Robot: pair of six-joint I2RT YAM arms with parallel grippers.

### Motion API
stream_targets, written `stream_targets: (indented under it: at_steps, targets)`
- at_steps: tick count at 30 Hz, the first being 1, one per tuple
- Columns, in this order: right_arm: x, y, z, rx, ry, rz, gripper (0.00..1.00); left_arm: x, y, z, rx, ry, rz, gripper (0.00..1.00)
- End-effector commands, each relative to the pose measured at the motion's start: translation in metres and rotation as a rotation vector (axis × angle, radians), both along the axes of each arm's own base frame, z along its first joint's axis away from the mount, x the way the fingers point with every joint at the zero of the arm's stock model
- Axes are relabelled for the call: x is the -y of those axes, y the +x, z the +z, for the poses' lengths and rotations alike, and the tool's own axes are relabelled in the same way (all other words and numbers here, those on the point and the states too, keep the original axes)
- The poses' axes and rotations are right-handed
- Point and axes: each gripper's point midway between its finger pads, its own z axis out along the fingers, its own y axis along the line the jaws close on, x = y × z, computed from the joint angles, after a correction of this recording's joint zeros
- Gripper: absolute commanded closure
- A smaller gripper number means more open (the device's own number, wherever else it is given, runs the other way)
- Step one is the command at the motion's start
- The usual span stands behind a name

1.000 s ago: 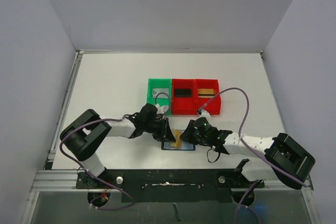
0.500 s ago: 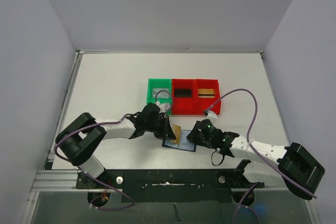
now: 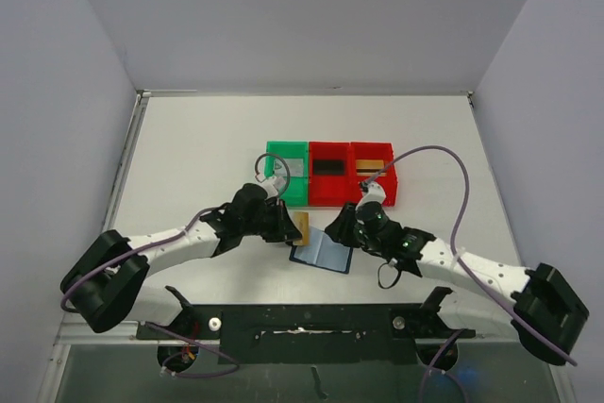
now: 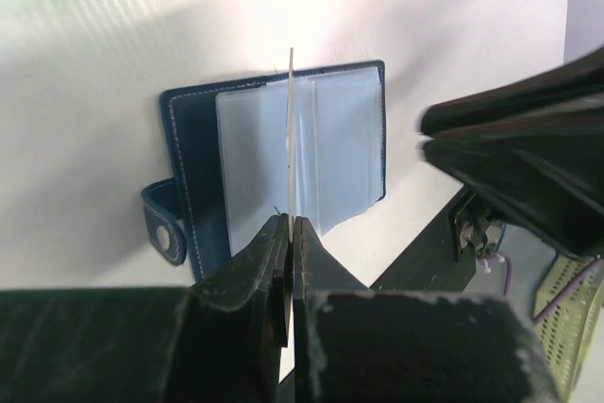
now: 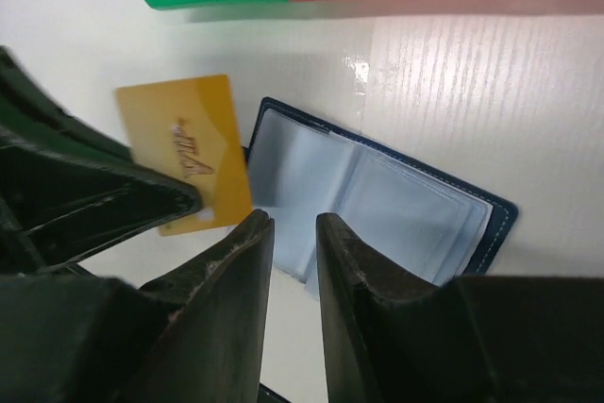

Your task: Take the credit cards out of the card holder

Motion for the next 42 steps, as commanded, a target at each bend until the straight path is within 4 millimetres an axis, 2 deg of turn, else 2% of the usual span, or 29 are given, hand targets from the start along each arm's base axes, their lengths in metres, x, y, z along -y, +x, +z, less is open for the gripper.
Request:
stream_targets:
  at_steps: [1,6,9,12,13,16,19,23,25,27,29,31,33,36,39,42]
  targets:
    - [-0.032,0.016,0.006,-0.001,0.007,0.052,0.74,-0.026,0.018,0.014,0.098,0.049,0.114,1.00]
    - [-0.043,0.008,-0.031,-0.099,-0.041,0.112,0.73,-0.041,0.021,0.024,0.138,0.034,0.168,1.00]
    - [-0.027,0.002,-0.056,-0.172,-0.125,0.073,0.72,-0.044,0.022,0.030,0.163,0.017,0.179,1.00]
    - [-0.017,-0.002,-0.057,-0.182,-0.167,0.058,0.71,-0.043,0.021,0.036,0.179,-0.002,0.166,1.00]
    - [-0.017,0.000,-0.051,-0.165,-0.164,0.060,0.70,-0.042,0.021,0.038,0.186,-0.008,0.159,1.00]
    - [-0.024,0.008,-0.014,-0.062,-0.102,0.091,0.67,-0.036,0.019,0.045,0.207,-0.052,0.136,1.00]
    - [-0.020,0.018,0.017,0.027,-0.067,0.073,0.48,-0.024,0.017,0.062,0.231,-0.142,0.097,1.00]
    - [0.002,0.038,0.038,0.096,-0.027,-0.014,0.27,-0.014,0.013,0.077,0.261,-0.224,0.046,1.00]
    - [0.011,0.055,0.051,0.143,0.020,-0.017,0.24,-0.011,0.011,0.081,0.259,-0.250,0.039,1.00]
    - [0.011,0.067,0.067,0.205,0.075,0.049,0.23,-0.007,0.006,0.087,0.254,-0.285,0.016,1.00]
    - [0.003,0.065,0.088,0.266,0.146,0.156,0.23,-0.004,0.000,0.095,0.244,-0.332,-0.009,1.00]
    - [0.003,0.060,0.100,0.312,0.190,0.176,0.23,-0.002,-0.006,0.104,0.239,-0.390,-0.015,1.00]
    - [-0.001,0.049,0.105,0.340,0.270,0.205,0.21,-0.001,-0.011,0.117,0.250,-0.475,-0.020,1.00]
    - [-0.014,0.027,0.112,0.369,0.385,0.321,0.19,0.000,-0.022,0.122,0.222,-0.537,-0.046,1.00]
    - [-0.030,0.014,0.121,0.387,0.408,0.439,0.19,0.001,-0.031,0.131,0.200,-0.587,-0.081,1.00]
    - [-0.044,0.002,0.121,0.395,0.399,0.510,0.23,0.000,-0.035,0.145,0.213,-0.648,-0.080,1.00]
